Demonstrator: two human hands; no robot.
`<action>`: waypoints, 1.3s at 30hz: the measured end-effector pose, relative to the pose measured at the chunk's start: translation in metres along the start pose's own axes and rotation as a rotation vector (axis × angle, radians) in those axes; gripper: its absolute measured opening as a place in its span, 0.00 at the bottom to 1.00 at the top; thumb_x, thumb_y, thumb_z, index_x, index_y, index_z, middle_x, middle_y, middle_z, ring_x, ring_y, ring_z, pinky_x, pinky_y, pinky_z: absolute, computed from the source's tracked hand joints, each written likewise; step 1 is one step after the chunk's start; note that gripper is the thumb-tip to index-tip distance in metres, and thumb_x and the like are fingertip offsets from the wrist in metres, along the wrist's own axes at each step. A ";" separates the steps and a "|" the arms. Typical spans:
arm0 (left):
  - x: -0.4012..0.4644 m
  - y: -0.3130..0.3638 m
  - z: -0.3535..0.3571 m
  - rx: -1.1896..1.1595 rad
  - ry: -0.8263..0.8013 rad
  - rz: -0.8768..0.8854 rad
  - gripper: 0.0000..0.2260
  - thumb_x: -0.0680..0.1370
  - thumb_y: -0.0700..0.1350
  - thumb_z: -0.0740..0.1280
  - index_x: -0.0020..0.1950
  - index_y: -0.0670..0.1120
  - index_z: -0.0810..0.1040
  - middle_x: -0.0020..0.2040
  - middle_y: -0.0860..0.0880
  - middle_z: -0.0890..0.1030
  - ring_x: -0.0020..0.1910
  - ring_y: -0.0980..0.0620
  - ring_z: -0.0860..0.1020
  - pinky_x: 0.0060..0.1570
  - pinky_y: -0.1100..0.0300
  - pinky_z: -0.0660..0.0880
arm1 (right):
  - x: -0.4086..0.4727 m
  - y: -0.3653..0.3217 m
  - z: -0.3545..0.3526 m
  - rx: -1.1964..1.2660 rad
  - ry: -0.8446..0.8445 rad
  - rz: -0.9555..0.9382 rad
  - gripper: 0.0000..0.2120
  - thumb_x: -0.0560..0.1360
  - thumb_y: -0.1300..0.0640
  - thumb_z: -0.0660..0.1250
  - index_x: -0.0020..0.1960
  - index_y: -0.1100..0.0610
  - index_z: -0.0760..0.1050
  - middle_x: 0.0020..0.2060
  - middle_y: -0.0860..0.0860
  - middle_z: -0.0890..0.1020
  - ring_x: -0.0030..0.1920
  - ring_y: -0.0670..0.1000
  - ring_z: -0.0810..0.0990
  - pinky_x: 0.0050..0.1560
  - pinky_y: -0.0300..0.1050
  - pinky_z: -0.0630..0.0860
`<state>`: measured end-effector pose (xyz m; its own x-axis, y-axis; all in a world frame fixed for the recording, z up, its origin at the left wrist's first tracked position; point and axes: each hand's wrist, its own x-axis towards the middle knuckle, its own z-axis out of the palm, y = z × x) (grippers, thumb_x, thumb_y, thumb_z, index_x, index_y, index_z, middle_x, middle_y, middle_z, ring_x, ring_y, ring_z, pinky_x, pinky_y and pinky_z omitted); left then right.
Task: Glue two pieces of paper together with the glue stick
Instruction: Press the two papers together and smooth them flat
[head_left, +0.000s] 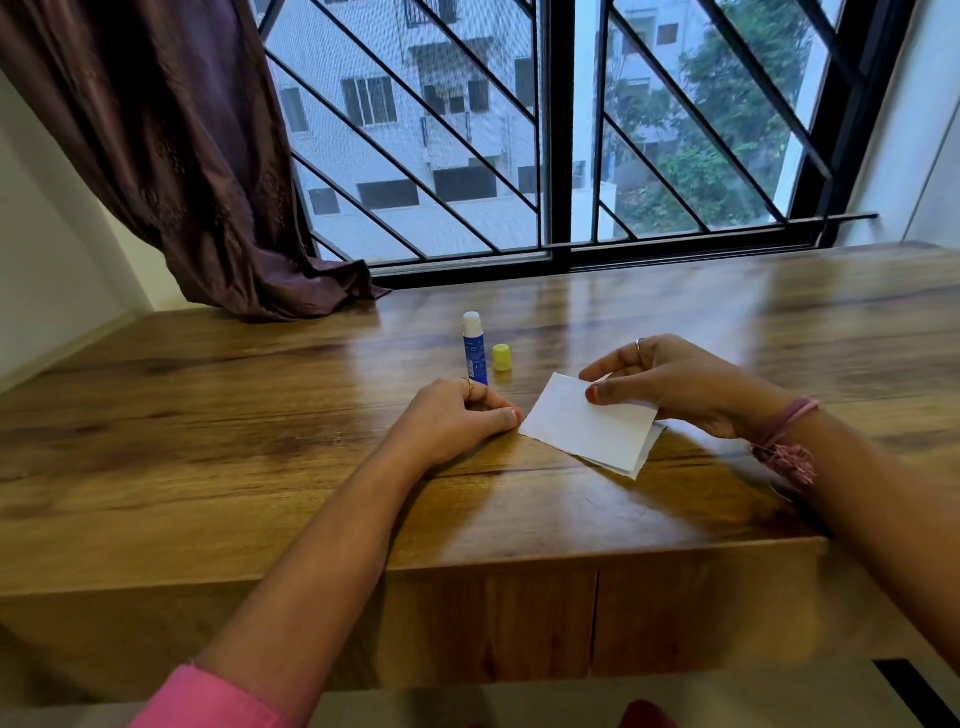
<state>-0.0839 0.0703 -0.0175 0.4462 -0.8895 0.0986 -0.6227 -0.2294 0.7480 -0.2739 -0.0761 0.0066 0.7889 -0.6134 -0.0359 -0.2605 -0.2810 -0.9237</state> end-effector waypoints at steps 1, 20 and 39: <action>0.000 0.000 0.000 0.001 0.006 0.001 0.06 0.71 0.55 0.72 0.42 0.54 0.83 0.39 0.55 0.81 0.41 0.58 0.76 0.37 0.62 0.70 | 0.000 0.000 0.000 -0.004 0.000 0.000 0.11 0.72 0.64 0.70 0.54 0.60 0.79 0.47 0.59 0.84 0.47 0.58 0.83 0.45 0.48 0.81; -0.001 0.001 0.006 0.008 0.039 0.014 0.09 0.68 0.54 0.75 0.43 0.52 0.82 0.34 0.56 0.79 0.34 0.59 0.74 0.33 0.65 0.68 | 0.003 0.002 0.000 -0.053 0.021 -0.002 0.11 0.72 0.61 0.71 0.54 0.59 0.79 0.47 0.59 0.84 0.46 0.56 0.83 0.46 0.50 0.81; 0.001 -0.001 0.007 0.000 0.035 0.002 0.08 0.68 0.54 0.75 0.42 0.53 0.82 0.34 0.56 0.79 0.34 0.60 0.74 0.36 0.62 0.69 | 0.001 0.002 -0.012 -0.110 0.069 -0.030 0.12 0.68 0.58 0.75 0.51 0.57 0.80 0.39 0.53 0.86 0.38 0.48 0.85 0.31 0.39 0.78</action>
<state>-0.0876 0.0671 -0.0223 0.4671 -0.8756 0.1231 -0.6239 -0.2278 0.7475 -0.2800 -0.0860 0.0089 0.7582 -0.6517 0.0211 -0.2996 -0.3769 -0.8765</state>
